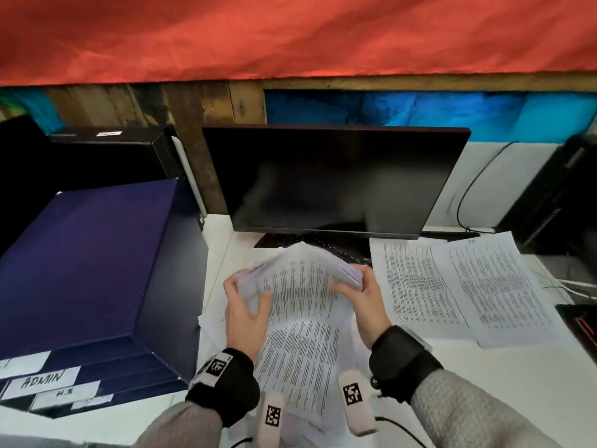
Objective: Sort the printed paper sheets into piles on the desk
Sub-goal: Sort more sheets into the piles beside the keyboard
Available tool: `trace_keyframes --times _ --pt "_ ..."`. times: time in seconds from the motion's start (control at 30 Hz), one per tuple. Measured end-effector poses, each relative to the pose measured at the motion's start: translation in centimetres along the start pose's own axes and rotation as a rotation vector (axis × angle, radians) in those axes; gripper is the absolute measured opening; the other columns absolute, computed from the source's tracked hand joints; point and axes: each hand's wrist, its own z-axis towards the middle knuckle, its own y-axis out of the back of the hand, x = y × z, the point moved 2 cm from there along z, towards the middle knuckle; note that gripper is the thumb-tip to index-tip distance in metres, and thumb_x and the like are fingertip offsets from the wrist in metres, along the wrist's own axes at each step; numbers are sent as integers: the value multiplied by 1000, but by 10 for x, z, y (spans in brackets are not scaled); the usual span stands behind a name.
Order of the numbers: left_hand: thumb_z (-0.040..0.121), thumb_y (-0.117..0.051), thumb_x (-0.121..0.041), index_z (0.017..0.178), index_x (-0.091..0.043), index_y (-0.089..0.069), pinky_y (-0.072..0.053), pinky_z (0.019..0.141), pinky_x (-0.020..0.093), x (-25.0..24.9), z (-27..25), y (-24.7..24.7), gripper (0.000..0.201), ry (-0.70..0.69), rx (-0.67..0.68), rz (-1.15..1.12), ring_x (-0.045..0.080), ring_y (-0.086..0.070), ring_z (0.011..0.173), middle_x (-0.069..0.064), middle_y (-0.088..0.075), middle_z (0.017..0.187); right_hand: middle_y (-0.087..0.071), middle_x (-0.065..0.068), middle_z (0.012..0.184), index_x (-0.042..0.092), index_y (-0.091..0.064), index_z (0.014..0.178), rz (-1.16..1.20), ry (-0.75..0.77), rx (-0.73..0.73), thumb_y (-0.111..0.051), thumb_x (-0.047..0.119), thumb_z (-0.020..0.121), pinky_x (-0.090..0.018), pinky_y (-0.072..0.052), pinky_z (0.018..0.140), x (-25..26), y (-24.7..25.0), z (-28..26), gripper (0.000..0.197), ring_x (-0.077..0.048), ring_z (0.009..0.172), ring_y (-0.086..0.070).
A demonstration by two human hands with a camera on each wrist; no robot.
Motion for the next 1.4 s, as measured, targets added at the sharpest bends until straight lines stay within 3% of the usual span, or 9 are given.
trace_keyframes --times 0.13,0.27,0.4,0.63,0.83,1.03,1.17,1.27,1.4 --pt "91 -56 -9 115 -31 -34 -41 83 30 -4 12 -2 40 65 -30 -106 8 -55 92 -21 -54 100 -58 -6 103 18 -48 101 72 -34 -51 -58 0 80 -41 -46 91 3 -5 8 30 -25 99 -58" --pt "83 -60 -24 111 -37 -38 -48 94 48 1 20 -4 38 200 41 -270 17 -60 104 -8 -61 110 -55 -12 110 25 -45 99 35 -97 -46 -50 0 79 -49 -46 93 2 -13 14 32 -30 103 -56" --pt "69 -63 -32 109 -44 -44 -45 94 61 38 30 -9 46 420 85 -405 31 -60 109 3 -63 116 -55 -11 113 18 -42 110 -22 -153 -8 -41 -4 85 -41 -49 81 -4 -14 18 34 -26 98 -55" --pt "84 -57 -13 116 -25 -46 -46 94 59 60 31 -17 35 510 29 -492 32 -59 108 9 -61 116 -56 -14 109 13 -45 110 -43 -220 -13 -38 -6 85 -48 -48 86 -20 -13 23 33 -30 95 -56" --pt "71 -66 -39 143 -33 -31 -31 111 49 82 29 -30 80 537 78 -378 21 -42 131 -5 -46 140 -61 -15 114 19 -56 100 -125 -241 4 -40 -5 83 -54 -47 95 -39 -19 22 34 -35 107 -57" --pt "98 -48 -27 145 -29 -31 -30 110 37 55 23 -29 49 454 70 -368 14 -42 124 -12 -45 127 -55 -5 103 15 -47 105 -177 -178 -73 -43 -7 87 -33 -48 84 -48 -14 17 28 -21 95 -55" --pt "99 -46 -25 143 -28 -34 -31 104 30 53 21 -26 45 385 97 -296 9 -43 121 -14 -47 124 -62 -6 113 15 -48 127 -261 -145 -126 -42 10 96 -40 -51 93 -53 -6 14 31 -23 103 -60" --pt "93 -49 -42 132 -30 -44 -39 105 40 62 15 -27 41 376 172 -158 14 -54 118 -9 -58 126 -62 -10 95 12 -53 120 -380 -143 -197 -40 8 93 -41 -54 79 -49 12 13 30 -24 81 -59" --pt "96 -44 -41 114 -23 -47 -44 90 35 80 5 -34 26 348 204 231 22 -57 101 2 -61 112 -58 -8 115 10 -51 129 -461 -234 -270 -48 14 87 -37 -42 95 -57 57 0 42 -29 107 -56"
